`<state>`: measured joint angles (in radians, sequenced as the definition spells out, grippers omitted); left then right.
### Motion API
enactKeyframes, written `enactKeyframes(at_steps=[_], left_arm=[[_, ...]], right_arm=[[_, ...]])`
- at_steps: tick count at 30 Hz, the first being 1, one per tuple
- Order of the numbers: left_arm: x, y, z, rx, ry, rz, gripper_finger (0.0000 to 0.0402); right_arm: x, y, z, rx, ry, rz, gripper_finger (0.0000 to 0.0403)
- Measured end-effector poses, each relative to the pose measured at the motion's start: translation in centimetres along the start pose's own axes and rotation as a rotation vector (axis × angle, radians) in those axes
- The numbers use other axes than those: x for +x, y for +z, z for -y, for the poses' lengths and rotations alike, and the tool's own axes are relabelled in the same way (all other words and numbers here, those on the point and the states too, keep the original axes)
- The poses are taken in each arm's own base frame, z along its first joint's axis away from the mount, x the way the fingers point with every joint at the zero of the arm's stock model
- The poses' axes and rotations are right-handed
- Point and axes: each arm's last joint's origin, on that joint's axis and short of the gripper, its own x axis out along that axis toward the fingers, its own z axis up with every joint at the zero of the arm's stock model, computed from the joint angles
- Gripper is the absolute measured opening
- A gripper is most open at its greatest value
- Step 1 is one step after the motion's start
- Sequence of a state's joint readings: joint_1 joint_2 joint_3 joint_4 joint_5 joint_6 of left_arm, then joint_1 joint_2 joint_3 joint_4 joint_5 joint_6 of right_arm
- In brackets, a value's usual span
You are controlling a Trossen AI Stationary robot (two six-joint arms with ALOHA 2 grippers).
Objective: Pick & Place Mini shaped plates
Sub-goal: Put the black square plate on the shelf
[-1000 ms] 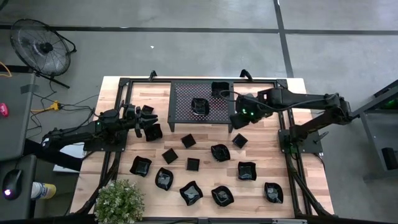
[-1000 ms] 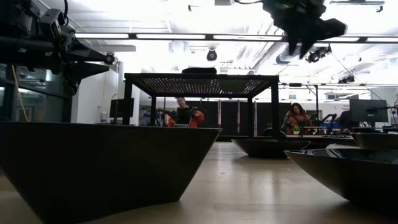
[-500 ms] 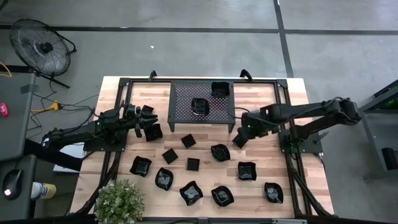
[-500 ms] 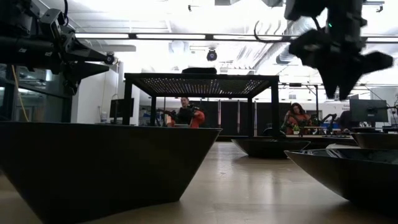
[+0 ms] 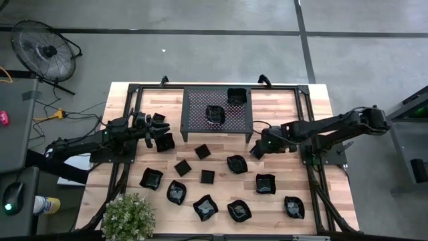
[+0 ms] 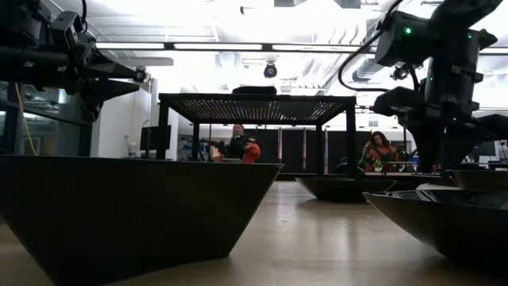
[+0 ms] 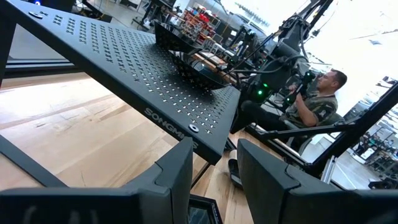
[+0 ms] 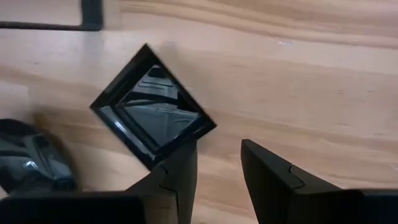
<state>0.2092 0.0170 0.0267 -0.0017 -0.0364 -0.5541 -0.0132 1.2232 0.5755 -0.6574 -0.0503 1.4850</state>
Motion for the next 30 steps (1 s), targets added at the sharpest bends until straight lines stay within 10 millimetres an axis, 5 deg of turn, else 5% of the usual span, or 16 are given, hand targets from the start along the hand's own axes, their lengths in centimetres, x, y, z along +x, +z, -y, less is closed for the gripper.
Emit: enactKeyframes(at_steps=[30], left_arm=[[0.0, 0.0, 0.0, 0.0, 0.0, 0.0, 0.0124]], right_arm=[[1.9, -1.7, -1.4, 0.34, 0.054, 0.056, 0.0119]])
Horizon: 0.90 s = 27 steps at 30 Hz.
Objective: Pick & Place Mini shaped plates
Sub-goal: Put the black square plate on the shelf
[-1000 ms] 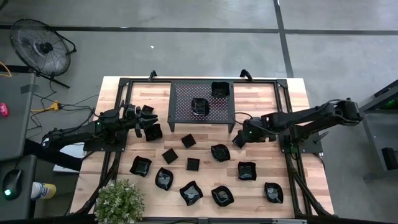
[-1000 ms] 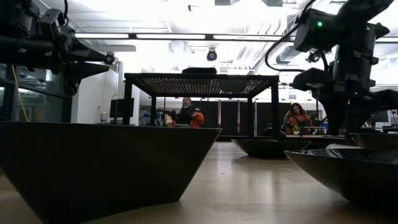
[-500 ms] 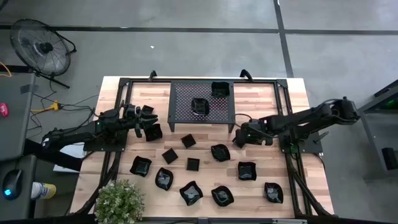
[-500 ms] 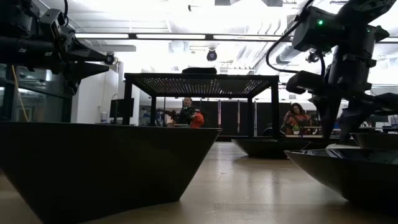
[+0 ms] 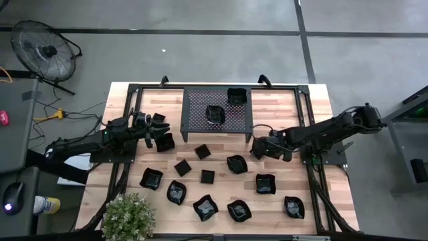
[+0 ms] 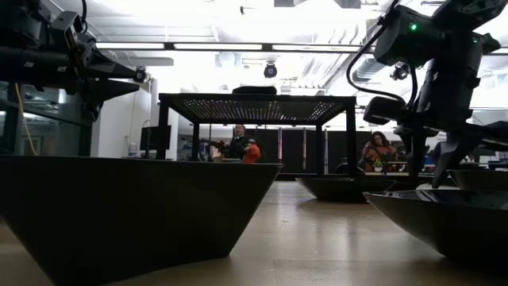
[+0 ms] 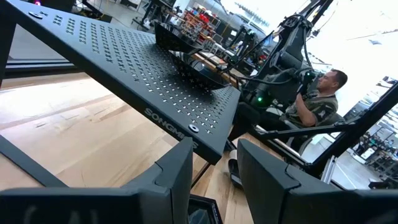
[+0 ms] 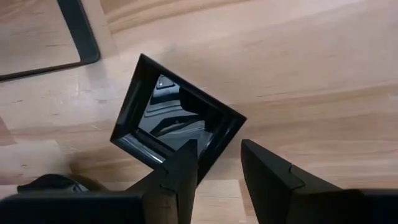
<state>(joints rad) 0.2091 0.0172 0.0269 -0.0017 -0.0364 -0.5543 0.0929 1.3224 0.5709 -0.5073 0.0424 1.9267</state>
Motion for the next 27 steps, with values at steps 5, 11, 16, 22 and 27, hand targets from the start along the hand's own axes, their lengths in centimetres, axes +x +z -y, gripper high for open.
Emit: enactKeyframes(at_steps=[5, 11, 16, 22, 27], left_arm=[[0.0, -0.01, -0.01, 0.0, 0.0, 0.0, 0.0124], [0.0, 0.0, 0.0, 0.0, 0.0, 0.0, 0.0124], [0.0, 0.0, 0.0, 0.0, 0.0, 0.0, 0.0124], [0.0, 0.0, 0.0, 0.0, 0.0, 0.0, 0.0124], [0.0, -0.01, 0.0, 0.0, 0.0, 0.0, 0.0124]], right_arm=[[0.58, -0.09, -0.06, 0.007, -0.02, -0.011, 0.0119], [0.77, 0.02, -0.08, 0.017, -0.031, -0.014, 0.0115], [0.77, 0.02, -0.11, 0.015, -0.028, -0.014, 0.0082], [0.77, 0.01, -0.12, 0.01, -0.027, -0.015, 0.0021], [0.76, 0.0, -0.16, -0.005, -0.024, -0.016, 0.0008]])
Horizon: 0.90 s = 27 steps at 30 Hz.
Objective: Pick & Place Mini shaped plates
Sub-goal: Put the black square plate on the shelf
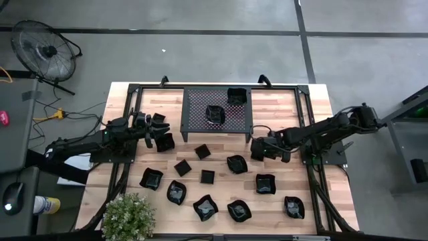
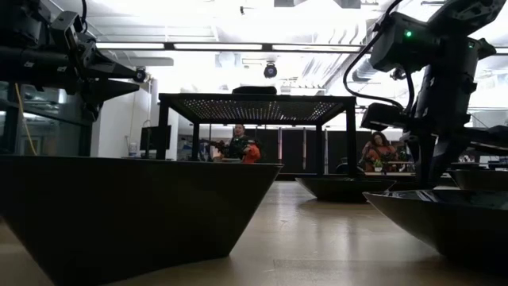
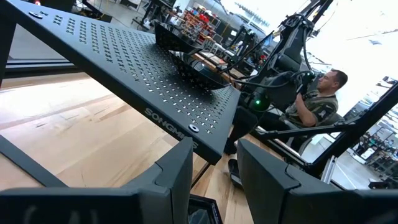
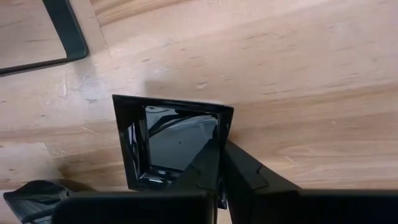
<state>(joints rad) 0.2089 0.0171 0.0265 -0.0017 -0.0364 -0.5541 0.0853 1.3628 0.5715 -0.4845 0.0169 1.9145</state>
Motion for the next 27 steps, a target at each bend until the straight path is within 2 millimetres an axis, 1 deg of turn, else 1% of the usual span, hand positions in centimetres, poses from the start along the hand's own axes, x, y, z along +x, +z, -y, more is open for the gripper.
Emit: enactKeyframes(at_steps=[6, 11, 16, 22, 27], left_arm=[[0.0, 0.0, 0.0, 0.0, 0.0, 0.0, 0.0124], [0.0, 0.0, 0.0, 0.0, 0.0, 0.0, 0.0124], [0.0, 0.0, 0.0, 0.0, 0.0, 0.0, 0.0124], [0.0, 0.0, 0.0, 0.0, 0.0, 0.0, 0.0124], [0.0, 0.0, 0.0, 0.0, 0.0, 0.0, 0.0124]], right_arm=[[-0.1, 0.0, 0.1, -0.035, -0.011, -0.021, 0.0003], [-0.7, 0.0, 0.1, -0.058, 0.009, -0.035, 0.0002], [-1.7, 0.1, 0.4, -0.087, 0.024, -0.044, 0.0001], [-3.2, 0.2, 0.4, -0.125, 0.103, -0.045, 0.0001], [-5.2, 0.2, 0.3, -0.182, 0.141, -0.034, 0.0]])
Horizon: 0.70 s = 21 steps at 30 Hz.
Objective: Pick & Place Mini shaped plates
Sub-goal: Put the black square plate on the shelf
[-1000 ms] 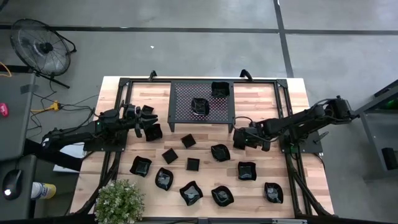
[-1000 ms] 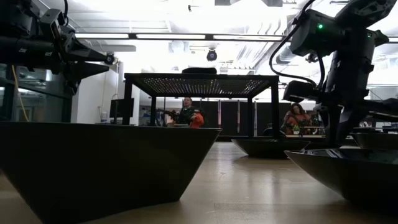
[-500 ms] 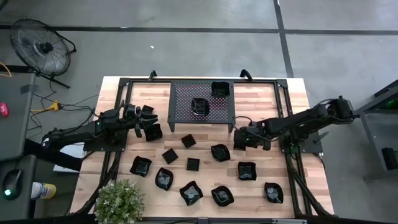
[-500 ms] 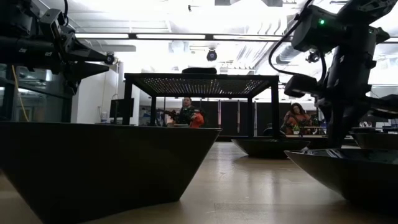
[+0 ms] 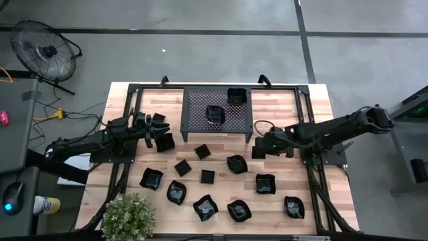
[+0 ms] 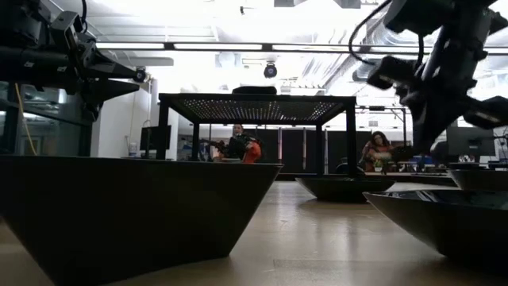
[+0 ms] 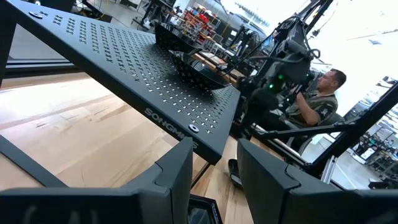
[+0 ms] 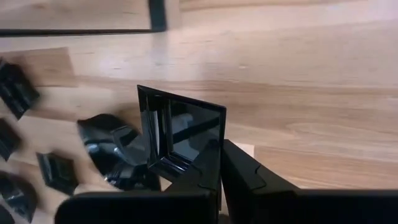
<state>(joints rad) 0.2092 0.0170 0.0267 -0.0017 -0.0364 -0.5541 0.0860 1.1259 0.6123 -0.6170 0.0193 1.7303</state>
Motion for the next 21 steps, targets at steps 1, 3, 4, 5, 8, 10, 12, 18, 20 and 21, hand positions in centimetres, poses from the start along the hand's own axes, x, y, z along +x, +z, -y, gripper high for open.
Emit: enactKeyframes(at_steps=[1, 3, 4, 5, 8, 10, 12, 18, 20, 21], left_arm=[[0.0, 0.0, 0.0, 0.0, 0.0, 0.0, 0.0124], [0.0, 0.0, 0.0, 0.0, 0.0, 0.0, 0.0124], [0.0, 0.0, 0.0, 0.0, 0.0, 0.0, 0.0124], [0.0, 0.0, 0.0, 0.0, 0.0, 0.0, 0.0124], [0.0, 0.0, 0.0, 0.0, 0.0, 0.0, 0.0124], [0.0, 0.0, 0.0, 0.0, 0.0, 0.0, 0.0124], [0.0, 0.0, 0.0, 0.0, 0.0, 0.0, 0.0124], [0.0, 0.0, 0.0, 0.0, 0.0, 0.0, 0.0124], [0.0, 0.0, 0.0, 0.0, 0.0, 0.0, 0.0124], [0.0, 0.0, 0.0, 0.0, 0.0, 0.0, 0.0124]], right_arm=[[-0.5, 0.0, -0.1, -0.01, -0.002, 0.004, 0.0], [-1.5, 0.0, -0.3, -0.032, 0.001, 0.018, 0.0], [-2.1, 0.0, -0.5, -0.042, 0.007, 0.023, 0.0], [-2.6, -0.1, -0.6, -0.055, 0.012, 0.028, 0.0], [-4.1, -0.3, -1.0, -0.087, 0.014, 0.044, 0.0], [-5.0, -0.5, -1.5, -0.112, 0.028, 0.043, 0.0], [-5.9, -0.5, -2.0, -0.135, 0.041, 0.049, 0.0], [-8.4, -0.5, -4.5, -0.204, 0.126, 0.104, 0.0], [-9.1, -0.3, -5.5, -0.227, 0.139, 0.122, 0.0], [-9.4, -0.2, -6.0, -0.241, 0.142, 0.129, 0.0]])
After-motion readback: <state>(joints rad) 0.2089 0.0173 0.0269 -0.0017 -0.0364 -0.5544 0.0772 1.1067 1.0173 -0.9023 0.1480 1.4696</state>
